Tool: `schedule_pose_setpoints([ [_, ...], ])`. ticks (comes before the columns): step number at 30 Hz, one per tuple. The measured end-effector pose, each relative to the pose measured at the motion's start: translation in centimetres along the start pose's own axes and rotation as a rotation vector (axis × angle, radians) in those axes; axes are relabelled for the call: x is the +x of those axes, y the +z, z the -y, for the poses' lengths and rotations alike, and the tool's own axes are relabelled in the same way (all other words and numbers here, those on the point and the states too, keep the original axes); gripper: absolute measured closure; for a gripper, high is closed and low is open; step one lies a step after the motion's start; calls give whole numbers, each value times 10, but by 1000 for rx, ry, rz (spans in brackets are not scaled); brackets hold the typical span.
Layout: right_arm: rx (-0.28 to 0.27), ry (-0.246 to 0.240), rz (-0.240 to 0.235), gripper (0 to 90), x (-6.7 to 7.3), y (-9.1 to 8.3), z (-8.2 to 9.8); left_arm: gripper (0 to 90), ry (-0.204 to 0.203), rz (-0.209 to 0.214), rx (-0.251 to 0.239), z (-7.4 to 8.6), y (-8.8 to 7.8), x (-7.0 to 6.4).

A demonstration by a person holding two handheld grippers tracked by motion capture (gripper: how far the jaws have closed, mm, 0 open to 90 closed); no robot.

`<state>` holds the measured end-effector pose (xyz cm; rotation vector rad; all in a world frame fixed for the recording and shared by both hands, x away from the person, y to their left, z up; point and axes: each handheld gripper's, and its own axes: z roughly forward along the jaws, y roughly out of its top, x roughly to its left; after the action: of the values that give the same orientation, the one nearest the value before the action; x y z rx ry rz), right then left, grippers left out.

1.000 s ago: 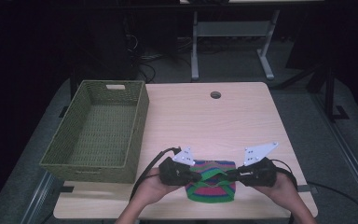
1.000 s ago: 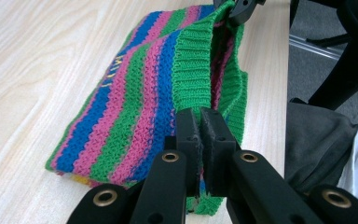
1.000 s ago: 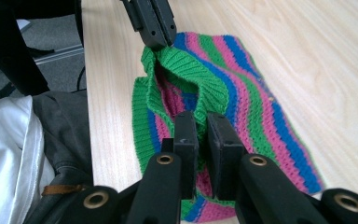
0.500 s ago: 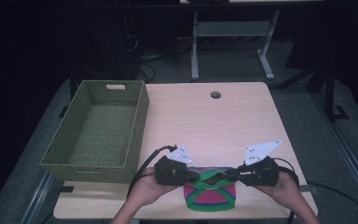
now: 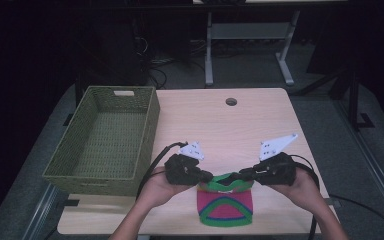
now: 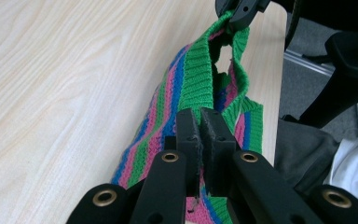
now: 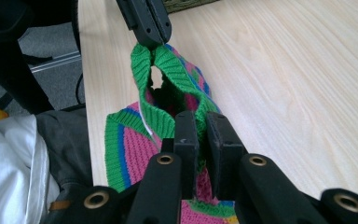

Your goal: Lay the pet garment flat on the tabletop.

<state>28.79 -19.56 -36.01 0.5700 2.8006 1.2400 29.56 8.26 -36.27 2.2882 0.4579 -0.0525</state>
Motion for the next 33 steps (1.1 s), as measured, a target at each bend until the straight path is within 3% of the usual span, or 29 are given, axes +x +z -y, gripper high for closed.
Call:
schedule_pose_setpoints([
  [10, 5, 43, 26, 825, -13, -2, -13, 866, -42, -21, -2, -7, -1, 17],
  [33, 5, 136, 32, 827, -53, 13, -15, 865, -131, -93, -58, -11, 15, 48],
])
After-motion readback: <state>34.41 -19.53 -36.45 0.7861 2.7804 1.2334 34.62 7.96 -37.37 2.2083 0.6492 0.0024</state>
